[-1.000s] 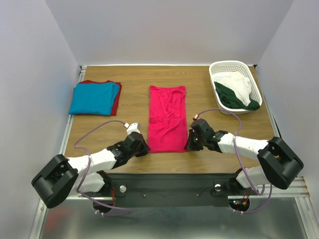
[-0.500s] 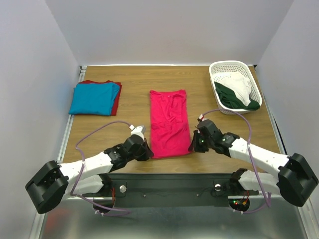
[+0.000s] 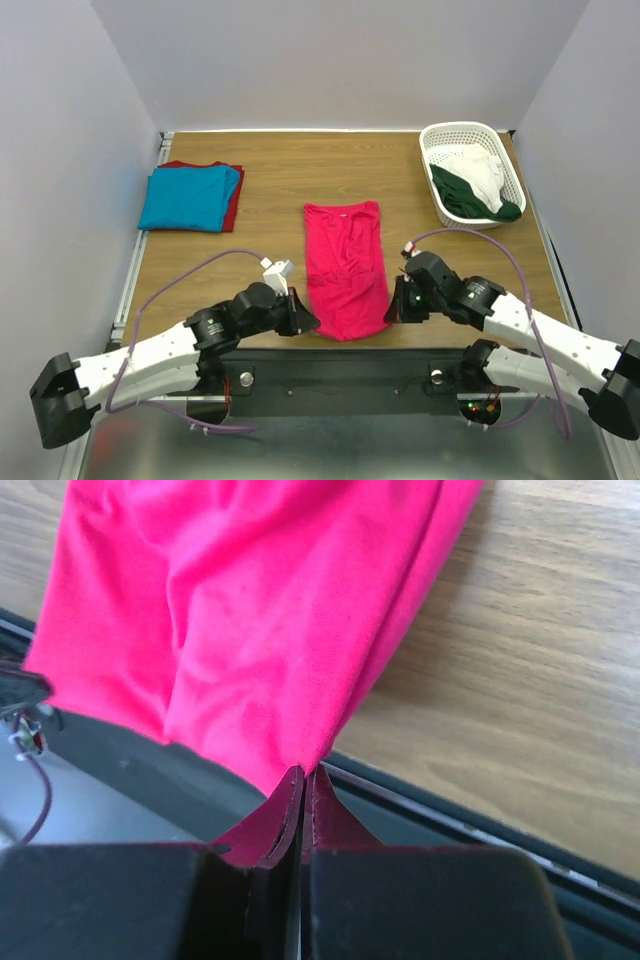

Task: Fold and stack the t-shirts
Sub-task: Fold the tshirt

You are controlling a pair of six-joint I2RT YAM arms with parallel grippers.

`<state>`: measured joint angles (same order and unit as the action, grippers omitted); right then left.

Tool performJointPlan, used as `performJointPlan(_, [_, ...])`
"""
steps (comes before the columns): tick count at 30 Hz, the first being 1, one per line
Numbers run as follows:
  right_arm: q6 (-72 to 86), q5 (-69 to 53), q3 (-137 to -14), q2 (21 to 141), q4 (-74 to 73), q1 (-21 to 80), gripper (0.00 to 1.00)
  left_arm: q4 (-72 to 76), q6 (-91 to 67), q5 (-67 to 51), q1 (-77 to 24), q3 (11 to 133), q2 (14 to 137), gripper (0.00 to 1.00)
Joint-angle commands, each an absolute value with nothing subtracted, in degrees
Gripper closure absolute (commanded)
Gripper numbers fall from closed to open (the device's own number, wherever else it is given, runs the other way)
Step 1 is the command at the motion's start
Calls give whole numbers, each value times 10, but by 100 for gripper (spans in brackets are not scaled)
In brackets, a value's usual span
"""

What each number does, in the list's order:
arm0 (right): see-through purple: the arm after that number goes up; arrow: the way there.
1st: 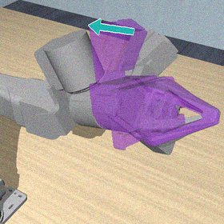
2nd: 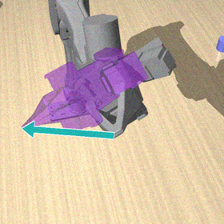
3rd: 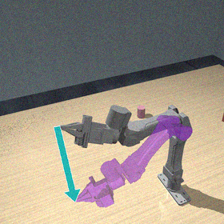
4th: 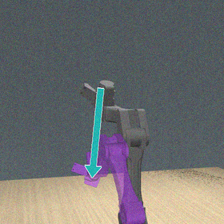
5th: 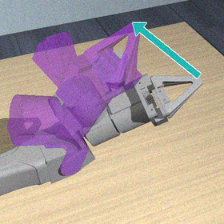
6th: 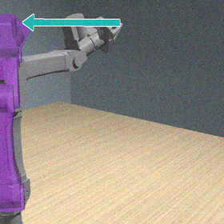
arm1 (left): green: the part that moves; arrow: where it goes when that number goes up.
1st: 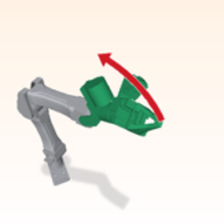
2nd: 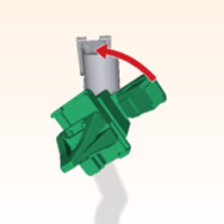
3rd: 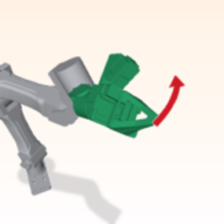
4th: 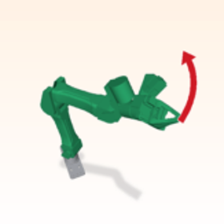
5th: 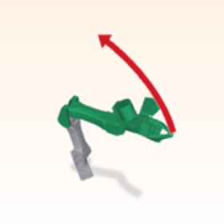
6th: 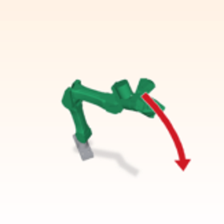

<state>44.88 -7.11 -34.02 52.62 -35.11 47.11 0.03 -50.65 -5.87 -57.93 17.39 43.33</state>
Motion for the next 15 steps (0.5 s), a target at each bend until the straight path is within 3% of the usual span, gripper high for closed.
performJointPlan(1, [459,-44,-394,505,-388,478,100,-16,-550,-7,-584,194,362,100])
performJointPlan(8, [424,120,-474,555,-385,477,100,32,-534,122,-583,229,419,100])
performJointPlan(15, [360,235,-560,648,-364,477,100,54,-440,156,-547,322,506,100])
